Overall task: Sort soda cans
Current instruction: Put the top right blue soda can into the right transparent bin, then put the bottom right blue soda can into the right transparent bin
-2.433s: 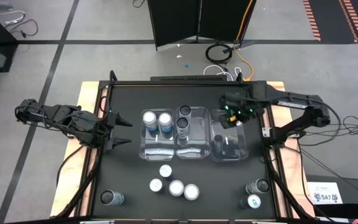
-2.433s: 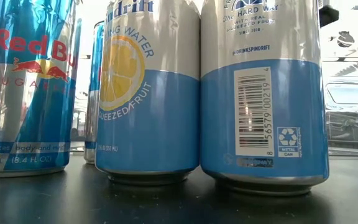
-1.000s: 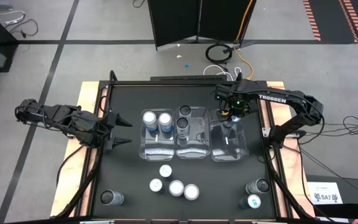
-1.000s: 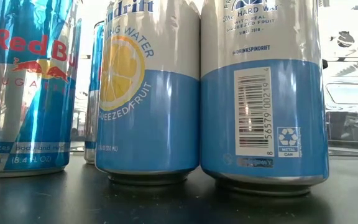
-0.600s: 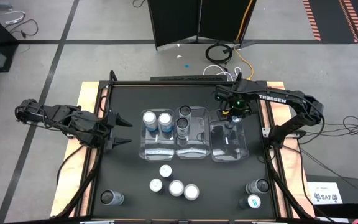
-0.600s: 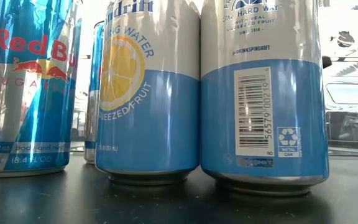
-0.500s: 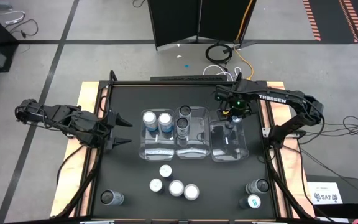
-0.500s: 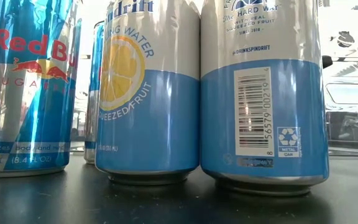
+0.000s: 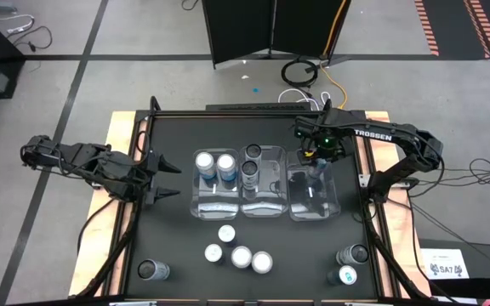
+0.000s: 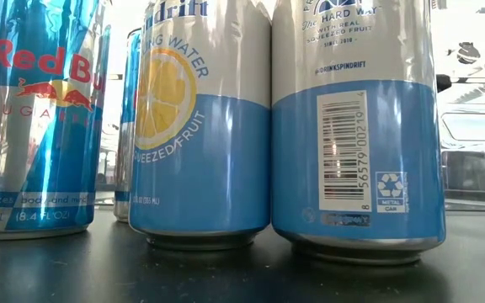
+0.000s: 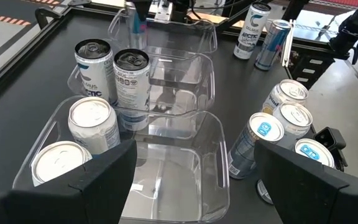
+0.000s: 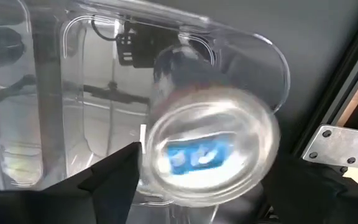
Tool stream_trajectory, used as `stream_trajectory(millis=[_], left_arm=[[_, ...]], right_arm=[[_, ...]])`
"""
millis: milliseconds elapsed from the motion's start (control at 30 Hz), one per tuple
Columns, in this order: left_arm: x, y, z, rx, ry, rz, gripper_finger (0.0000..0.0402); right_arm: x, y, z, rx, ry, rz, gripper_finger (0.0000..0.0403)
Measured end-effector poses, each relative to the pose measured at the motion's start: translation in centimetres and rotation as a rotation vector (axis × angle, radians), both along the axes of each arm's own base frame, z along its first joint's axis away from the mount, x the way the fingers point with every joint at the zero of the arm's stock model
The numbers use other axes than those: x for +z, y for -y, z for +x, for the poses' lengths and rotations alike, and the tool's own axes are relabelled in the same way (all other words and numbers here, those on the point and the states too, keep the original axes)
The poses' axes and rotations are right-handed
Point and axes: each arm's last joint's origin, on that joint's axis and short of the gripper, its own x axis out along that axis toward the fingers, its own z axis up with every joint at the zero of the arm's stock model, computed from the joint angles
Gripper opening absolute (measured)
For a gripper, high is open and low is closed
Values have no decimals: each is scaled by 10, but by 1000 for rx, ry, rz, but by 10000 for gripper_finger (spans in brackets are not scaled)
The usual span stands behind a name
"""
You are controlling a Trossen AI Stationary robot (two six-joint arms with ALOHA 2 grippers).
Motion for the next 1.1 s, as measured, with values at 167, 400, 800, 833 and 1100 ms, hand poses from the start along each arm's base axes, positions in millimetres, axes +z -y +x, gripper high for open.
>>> stream_trajectory(millis=[167,400,800,833,1100], left_arm=[[0,0,0,0,0,0,334],[0,0,0,-2,0,3,334],[0,0,0,-2,0,3,334],[0,0,0,-2,0,3,334],[0,0,0,5,-1,-11,334]], right_arm=[[0,0,0,17,-2,3,314],[12,-5,-11,2,9,-5,314],[73,-47,-49,-125,407,-193,314],[77,-53,-51,-133,447,-193,314],[86,-101,-54,-138,540,-110,313]])
